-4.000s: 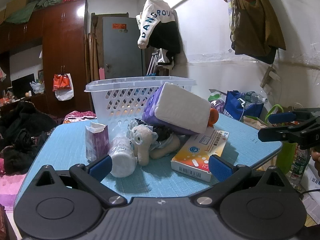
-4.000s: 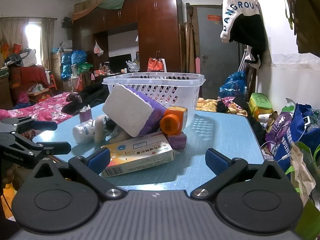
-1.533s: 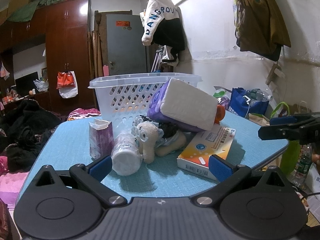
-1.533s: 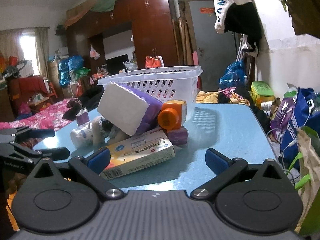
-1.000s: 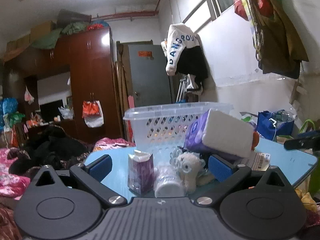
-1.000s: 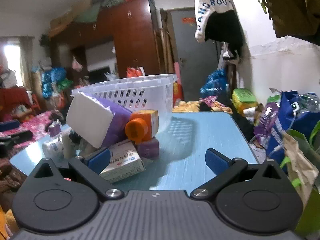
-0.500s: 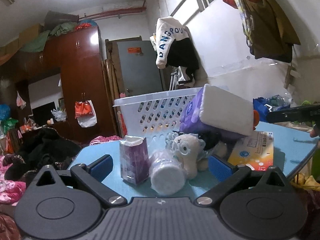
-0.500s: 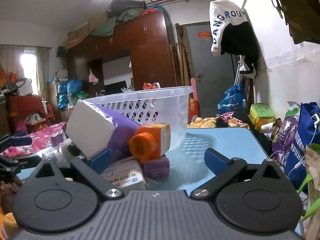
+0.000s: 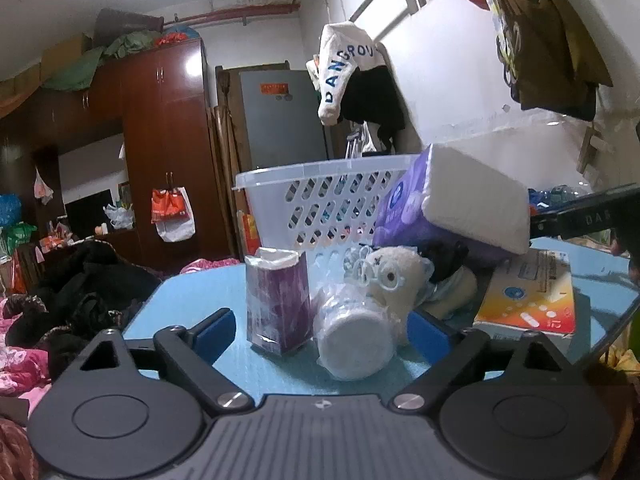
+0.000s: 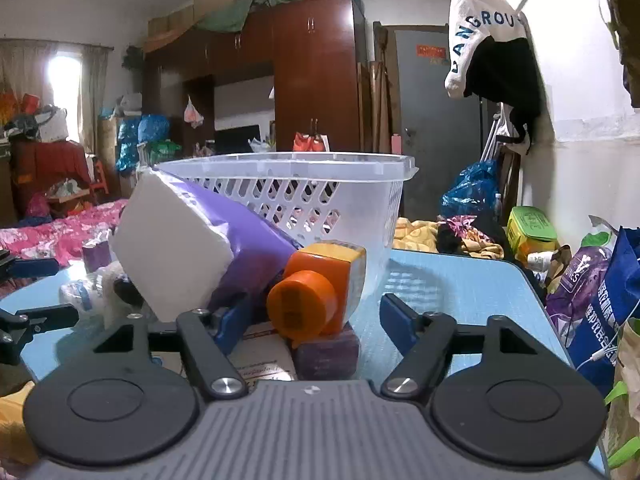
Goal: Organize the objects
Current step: 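Close the left tool on the white roll while the right tool closes on the orange bottle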
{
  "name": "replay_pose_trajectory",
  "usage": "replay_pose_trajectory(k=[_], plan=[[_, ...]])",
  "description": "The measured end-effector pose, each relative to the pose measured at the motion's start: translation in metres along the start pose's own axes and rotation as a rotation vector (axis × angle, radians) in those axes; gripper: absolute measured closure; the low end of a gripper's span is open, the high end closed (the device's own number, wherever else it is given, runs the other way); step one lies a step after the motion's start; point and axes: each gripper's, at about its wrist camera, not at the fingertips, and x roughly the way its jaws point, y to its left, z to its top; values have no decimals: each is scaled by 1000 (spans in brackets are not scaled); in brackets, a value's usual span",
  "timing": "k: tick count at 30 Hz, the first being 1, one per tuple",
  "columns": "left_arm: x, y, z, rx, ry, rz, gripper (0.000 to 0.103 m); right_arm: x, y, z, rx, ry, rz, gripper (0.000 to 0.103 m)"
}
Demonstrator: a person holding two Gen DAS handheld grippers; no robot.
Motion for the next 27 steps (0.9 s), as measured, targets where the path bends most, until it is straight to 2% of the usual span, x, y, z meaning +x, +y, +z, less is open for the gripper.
replay_pose_trajectory(k=[4, 8, 10, 12, 14, 19, 27], plan=[[9, 1, -3, -8, 27, 0, 15, 6, 4, 0, -13, 25, -7, 43], [17, 4, -7, -38, 51, -11, 22, 6, 3, -2, -5, 23, -10, 47], [19, 6, -8, -53, 55, -23, 33, 4, 2, -2, -4, 17, -15, 50], [21, 6, -8, -66, 66, -39, 50, 4, 3, -2, -6, 12, -29, 54], [23, 6, -9, -69, 76, -48, 55, 3, 4, -3, -9, 9, -41, 55], [21, 2, -10, -55, 65, -37, 56, 2, 5, -3, -19, -12, -60, 57], [13, 8, -9, -91, 23, -38, 57, -12, 7, -5, -52, -91, -107, 59]])
